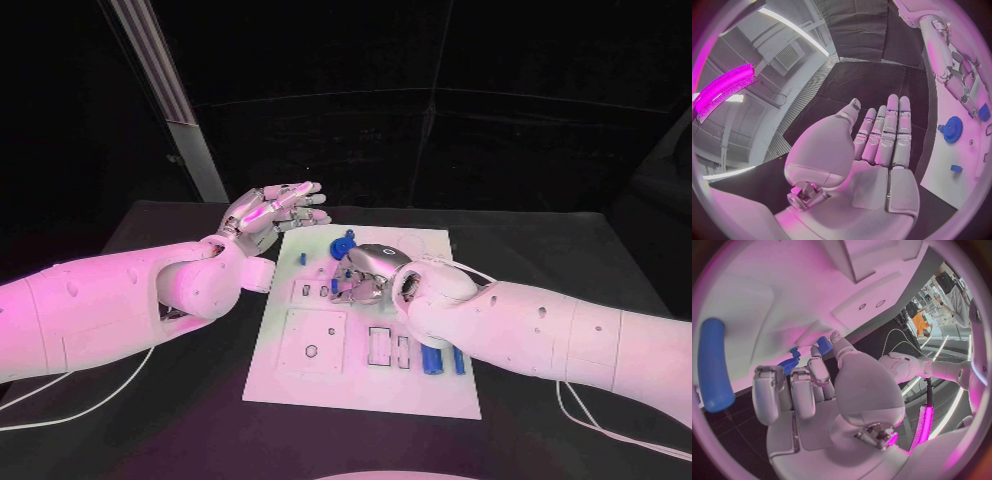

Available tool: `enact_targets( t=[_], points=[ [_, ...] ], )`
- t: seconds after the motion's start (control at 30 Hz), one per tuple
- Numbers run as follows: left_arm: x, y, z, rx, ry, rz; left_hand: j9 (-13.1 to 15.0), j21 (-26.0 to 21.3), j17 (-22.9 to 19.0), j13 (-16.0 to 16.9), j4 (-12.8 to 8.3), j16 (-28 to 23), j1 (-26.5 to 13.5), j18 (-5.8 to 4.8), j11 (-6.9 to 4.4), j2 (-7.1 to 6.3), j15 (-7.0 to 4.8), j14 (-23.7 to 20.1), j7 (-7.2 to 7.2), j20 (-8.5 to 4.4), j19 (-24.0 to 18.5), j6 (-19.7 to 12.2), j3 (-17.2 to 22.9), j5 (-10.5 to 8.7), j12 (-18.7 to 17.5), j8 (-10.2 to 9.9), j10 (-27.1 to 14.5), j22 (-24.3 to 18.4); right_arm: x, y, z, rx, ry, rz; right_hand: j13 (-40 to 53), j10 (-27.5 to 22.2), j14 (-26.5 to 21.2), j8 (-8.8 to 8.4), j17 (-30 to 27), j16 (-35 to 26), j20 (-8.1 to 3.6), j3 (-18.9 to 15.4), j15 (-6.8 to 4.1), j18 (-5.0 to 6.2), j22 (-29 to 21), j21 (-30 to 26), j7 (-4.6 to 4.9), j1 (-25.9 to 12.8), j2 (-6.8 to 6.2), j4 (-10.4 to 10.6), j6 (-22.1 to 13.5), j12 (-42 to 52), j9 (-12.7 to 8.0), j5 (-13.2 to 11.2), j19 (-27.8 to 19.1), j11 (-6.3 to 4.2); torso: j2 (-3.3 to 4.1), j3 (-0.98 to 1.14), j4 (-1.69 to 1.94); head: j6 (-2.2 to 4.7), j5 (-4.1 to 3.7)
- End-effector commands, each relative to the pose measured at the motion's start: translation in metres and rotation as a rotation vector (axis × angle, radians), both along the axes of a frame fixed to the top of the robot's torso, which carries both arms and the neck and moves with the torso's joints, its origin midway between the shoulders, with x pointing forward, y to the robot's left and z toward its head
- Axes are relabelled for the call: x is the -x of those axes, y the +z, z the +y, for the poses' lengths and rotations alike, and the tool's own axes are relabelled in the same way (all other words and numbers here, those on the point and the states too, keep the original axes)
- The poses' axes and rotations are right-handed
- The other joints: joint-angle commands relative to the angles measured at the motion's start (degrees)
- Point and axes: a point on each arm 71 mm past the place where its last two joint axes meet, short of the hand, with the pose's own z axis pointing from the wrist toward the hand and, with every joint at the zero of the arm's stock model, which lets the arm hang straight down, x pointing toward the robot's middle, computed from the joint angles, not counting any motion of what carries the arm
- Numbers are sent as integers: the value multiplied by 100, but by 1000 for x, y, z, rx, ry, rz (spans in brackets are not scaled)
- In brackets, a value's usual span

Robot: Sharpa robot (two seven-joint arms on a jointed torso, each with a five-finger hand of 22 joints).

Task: Assemble the parts on the task board

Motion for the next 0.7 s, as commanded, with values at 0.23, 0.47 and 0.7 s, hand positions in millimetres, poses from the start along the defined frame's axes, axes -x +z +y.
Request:
enact_targets(
  t=[0.23, 0.47, 0.7],
  points=[
    [0, 2, -1, 8, -7, -6, -2, -25, 9, 4, -41, -34, -12, 74, -1, 43, -5, 25, 166, 13, 29, 4, 7, 19, -29, -30, 39, -8, 2, 1, 1, 5, 13, 6, 18, -12, 607, 31, 1507, 14, 41, -50, 45, -6, 1138, -24, -1, 59, 17, 1, 15, 26, 10, 40, 410, -12, -1, -1, 0, -4, -6],
    [0, 2, -1, 8, -7, -6, -2, -25, 11, 4, -47, -36, -8, 74, -2, 48, -6, 27, 165, 12, 30, 5, 15, 19, -30, -30, 40, -8, 1, 1, -2, 2, 0, -4, 18, -12, 607, 31, 1507, 14, 41, -50, 45, -6, 1138, -24, -1, 59, 17, 1, 15, 26, 10, 40, 410, -12, -1, -1, -1, -4, -6],
    [-1, 1, 0, 7, -5, -6, -2, -25, 11, 4, -47, -36, -8, 74, -2, 48, -6, 27, 165, 12, 30, 5, 15, 19, -30, -30, 40, -8, -2, 6, -7, -42, -39, -56, -13, -40, 607, -2, 1507, 14, 39, -104, 46, -3, 1124, -30, 15, 86, 19, 15, -67, 8, -6, 110, 403, -3, -1, 2, -1, 11, -5]
  ],
)
